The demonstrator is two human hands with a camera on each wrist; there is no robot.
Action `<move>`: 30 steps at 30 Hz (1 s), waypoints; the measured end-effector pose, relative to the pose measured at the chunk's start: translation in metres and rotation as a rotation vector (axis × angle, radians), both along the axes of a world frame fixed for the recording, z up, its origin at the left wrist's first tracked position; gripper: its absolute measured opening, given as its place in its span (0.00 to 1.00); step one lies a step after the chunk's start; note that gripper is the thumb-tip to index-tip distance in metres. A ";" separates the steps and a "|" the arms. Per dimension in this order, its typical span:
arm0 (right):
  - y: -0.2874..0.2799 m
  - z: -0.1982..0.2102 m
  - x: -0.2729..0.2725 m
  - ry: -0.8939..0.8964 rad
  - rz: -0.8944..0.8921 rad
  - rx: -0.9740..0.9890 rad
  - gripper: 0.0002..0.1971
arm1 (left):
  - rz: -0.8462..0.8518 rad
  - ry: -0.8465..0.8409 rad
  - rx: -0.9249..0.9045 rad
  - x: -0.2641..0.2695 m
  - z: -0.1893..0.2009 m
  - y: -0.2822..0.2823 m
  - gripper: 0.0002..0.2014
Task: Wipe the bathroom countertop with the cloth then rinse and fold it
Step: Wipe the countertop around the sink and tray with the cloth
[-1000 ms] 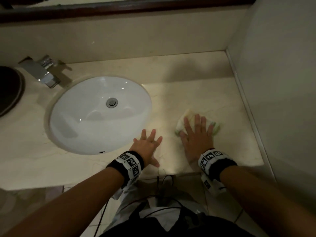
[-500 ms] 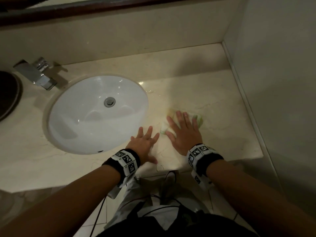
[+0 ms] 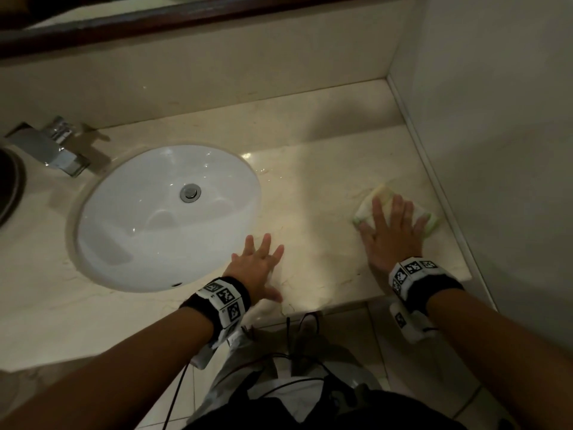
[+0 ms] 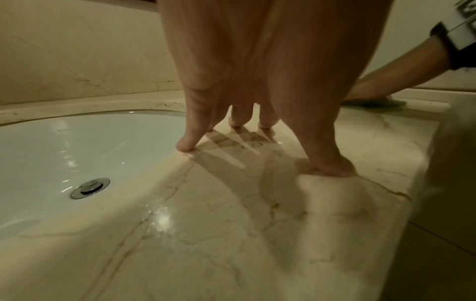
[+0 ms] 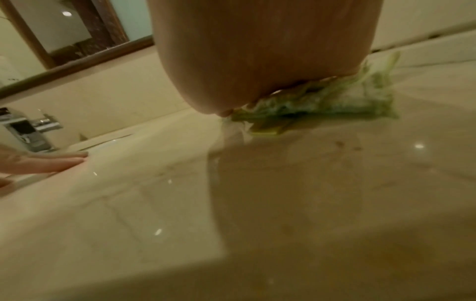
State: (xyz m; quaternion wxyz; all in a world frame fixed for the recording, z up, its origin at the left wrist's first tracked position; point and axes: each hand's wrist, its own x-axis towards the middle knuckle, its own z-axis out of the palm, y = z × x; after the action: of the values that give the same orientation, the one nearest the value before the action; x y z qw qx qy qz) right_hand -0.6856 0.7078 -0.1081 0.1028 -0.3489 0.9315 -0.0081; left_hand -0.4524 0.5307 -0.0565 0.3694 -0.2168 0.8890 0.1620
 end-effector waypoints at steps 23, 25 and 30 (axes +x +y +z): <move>-0.024 -0.002 0.036 -0.077 0.246 0.035 0.35 | -0.006 -0.013 -0.025 -0.001 -0.004 -0.002 0.56; -0.009 0.001 0.012 -0.080 0.165 0.071 0.34 | 0.002 -0.010 -0.021 0.000 -0.004 -0.001 0.56; 0.037 0.007 -0.032 -0.085 -0.023 0.088 0.33 | -0.010 -0.011 -0.024 -0.001 -0.002 -0.001 0.56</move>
State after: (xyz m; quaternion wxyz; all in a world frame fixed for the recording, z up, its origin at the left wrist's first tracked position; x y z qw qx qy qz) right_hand -0.7174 0.7450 -0.1012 0.1573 -0.3324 0.9298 0.0172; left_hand -0.4535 0.5301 -0.0587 0.3726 -0.2178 0.8898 0.1481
